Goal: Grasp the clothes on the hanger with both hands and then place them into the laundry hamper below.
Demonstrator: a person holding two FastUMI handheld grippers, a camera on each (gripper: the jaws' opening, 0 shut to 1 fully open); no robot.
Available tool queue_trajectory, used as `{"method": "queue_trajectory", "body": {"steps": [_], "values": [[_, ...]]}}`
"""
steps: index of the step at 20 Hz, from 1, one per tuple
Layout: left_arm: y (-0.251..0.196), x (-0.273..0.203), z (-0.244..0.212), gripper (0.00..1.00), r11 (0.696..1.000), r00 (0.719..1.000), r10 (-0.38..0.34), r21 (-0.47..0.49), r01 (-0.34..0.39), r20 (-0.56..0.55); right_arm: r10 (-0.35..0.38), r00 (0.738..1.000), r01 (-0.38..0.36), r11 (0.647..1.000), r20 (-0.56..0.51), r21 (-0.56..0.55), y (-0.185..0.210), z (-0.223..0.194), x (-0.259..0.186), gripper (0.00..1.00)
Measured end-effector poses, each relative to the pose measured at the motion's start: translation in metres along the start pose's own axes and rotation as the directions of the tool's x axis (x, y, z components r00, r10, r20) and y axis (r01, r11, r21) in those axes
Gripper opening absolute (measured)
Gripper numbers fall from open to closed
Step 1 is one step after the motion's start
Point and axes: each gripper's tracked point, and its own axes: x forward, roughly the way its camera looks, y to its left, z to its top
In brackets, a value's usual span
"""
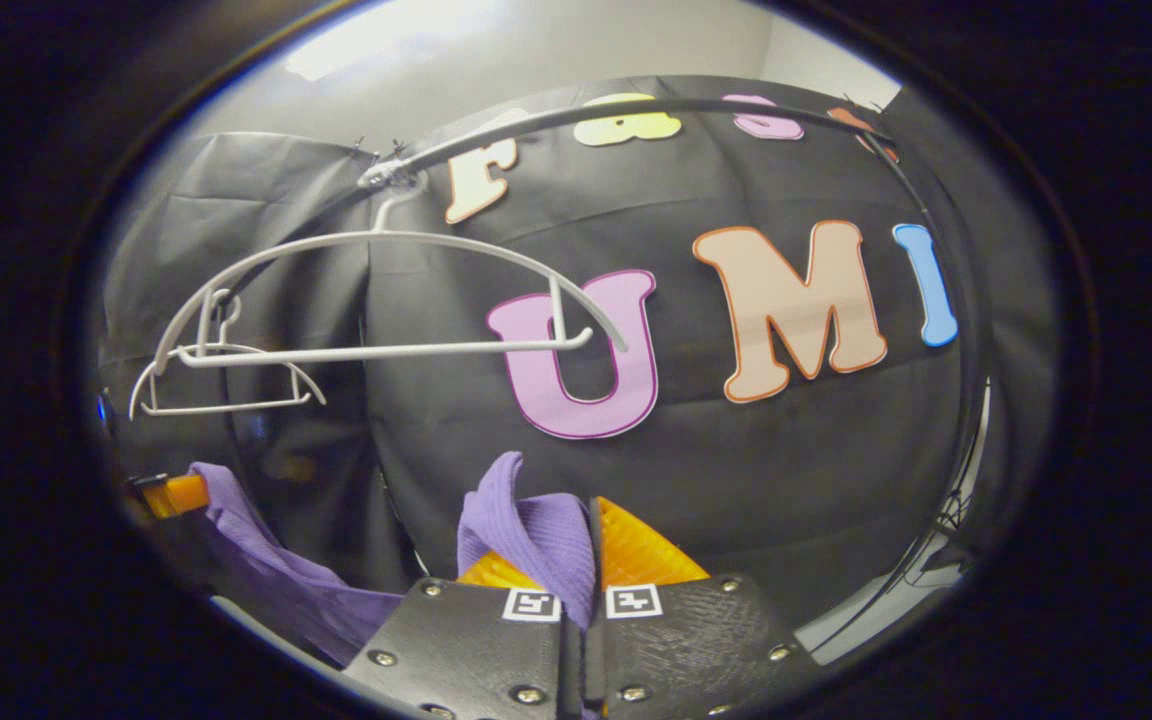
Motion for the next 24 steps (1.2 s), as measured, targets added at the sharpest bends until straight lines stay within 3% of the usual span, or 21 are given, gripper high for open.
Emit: {"method": "queue_trajectory", "body": {"steps": [7, 10, 11, 12, 14, 24], "values": [[-0.072, -0.008, -0.015, 0.0, 0.994, 0.994, -0.108, -0.012, 0.108, 0.0, 0.03, 0.999, -0.03, 1.0, 0.041, -0.009, 0.018, 0.01, -0.046, 0.02], [-0.098, 0.0, -0.013, 0.0, 0.99, 0.99, -0.139, -0.006, 0.139, 0.02, 0.038, 0.998, -0.038, 0.999, 0.059, -0.008, 0.023, 0.014, -0.052, 0.03], [-0.104, 0.003, -0.011, 0.0, 0.989, 0.989, -0.145, -0.001, 0.145, 0.034, 0.034, 0.998, -0.034, 0.999, 0.061, -0.013, 0.022, 0.014, -0.053, 0.07], [-0.108, 0.007, -0.011, 0.0, 0.989, 0.988, -0.149, 0.005, 0.148, 0.039, 0.036, 0.997, -0.035, 0.999, 0.061, -0.013, 0.022, 0.013, -0.053, 0.02], [-0.114, 0.014, -0.016, 0.0, 0.988, 0.987, -0.153, 0.007, 0.153, 0.044, 0.034, 0.997, -0.034, 0.999, 0.066, -0.008, 0.021, 0.01, -0.055, 0.07], [-0.108, 0.046, -0.116, 0.02, 0.992, 0.989, -0.127, -0.017, 0.126, -0.077, -0.019, 0.999, 0.019, 1.0, -0.049, 0.008, -0.002, -0.092, -0.042, 0.07]]}}
